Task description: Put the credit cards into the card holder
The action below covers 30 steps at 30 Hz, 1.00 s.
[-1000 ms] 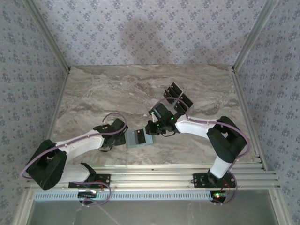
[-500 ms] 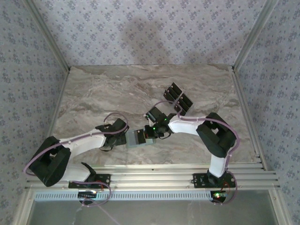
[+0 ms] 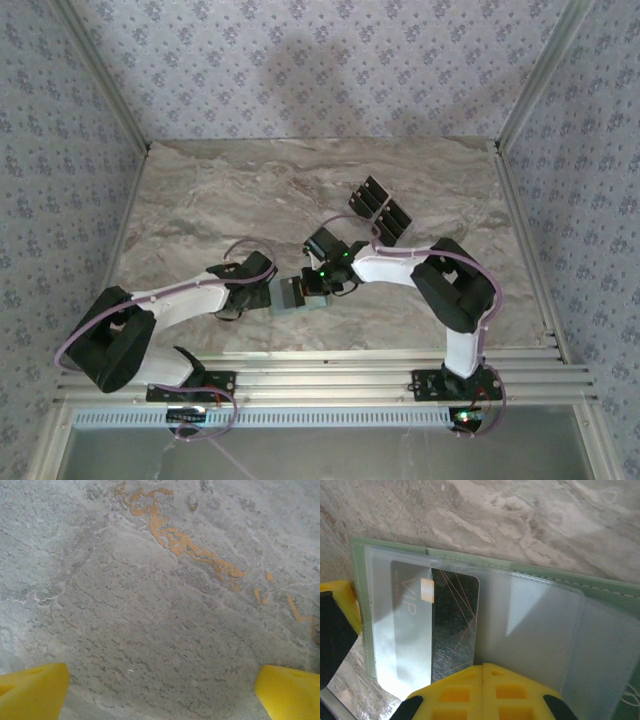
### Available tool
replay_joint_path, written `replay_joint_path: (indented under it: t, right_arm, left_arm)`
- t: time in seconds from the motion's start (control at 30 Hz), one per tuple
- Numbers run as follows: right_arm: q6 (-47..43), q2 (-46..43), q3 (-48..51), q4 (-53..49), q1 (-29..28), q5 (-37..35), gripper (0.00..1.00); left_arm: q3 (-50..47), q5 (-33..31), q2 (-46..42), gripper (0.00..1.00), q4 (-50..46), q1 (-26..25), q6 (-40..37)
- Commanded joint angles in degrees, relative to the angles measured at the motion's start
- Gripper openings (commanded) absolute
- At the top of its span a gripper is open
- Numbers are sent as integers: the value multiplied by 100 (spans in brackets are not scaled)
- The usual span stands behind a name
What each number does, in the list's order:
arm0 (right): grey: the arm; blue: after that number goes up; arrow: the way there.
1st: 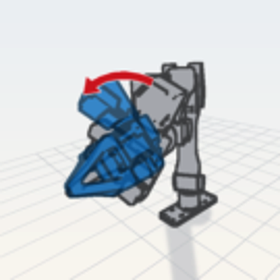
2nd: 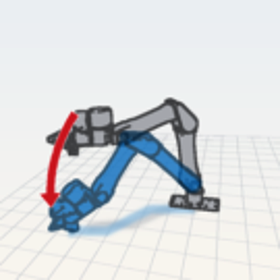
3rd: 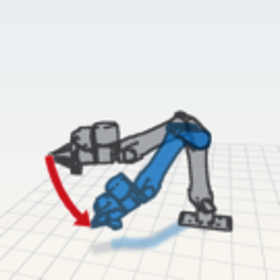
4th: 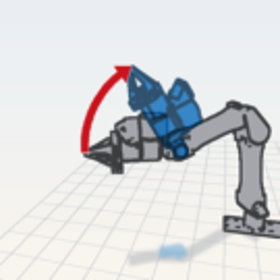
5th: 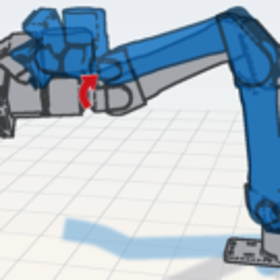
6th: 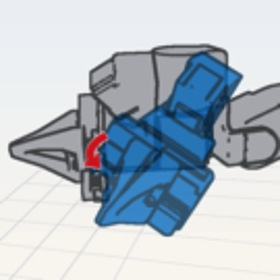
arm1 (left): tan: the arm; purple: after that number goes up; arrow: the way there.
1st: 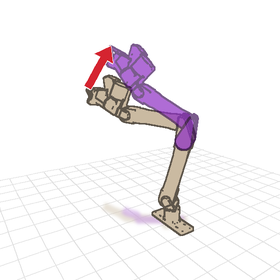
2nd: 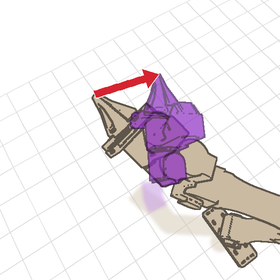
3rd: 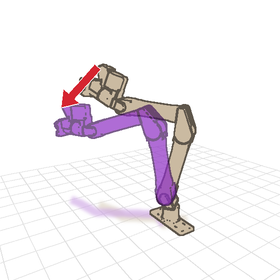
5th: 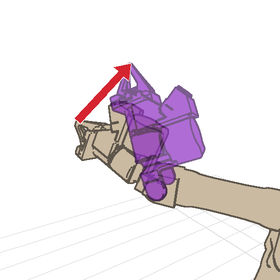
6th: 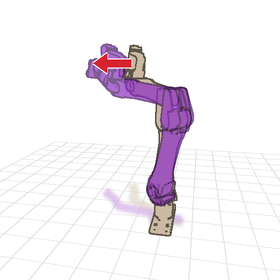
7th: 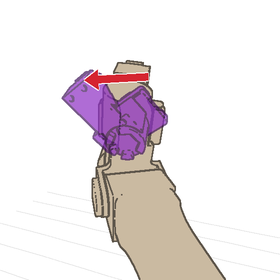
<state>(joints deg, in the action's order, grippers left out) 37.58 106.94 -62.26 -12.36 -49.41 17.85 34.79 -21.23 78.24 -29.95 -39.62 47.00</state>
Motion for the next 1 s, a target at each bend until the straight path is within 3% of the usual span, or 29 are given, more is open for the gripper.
replay_joint_path:
  t: [0.0, 0.5, 0.97]
  right_arm:
    - [-102, 141, -239, -214, -82, 121, 5]
    - [-558, 392, -834, -570, -147, 344, 4]
    - [-349, -295, 515, -41, 261, 111, 3]
  left_arm:
    - [-96, 151, 315, 99, 279, 41, -58]
    - [28, 210, 513, 99, 332, 28, -95]
    - [193, 175, 655, 99, 256, 32, -181]
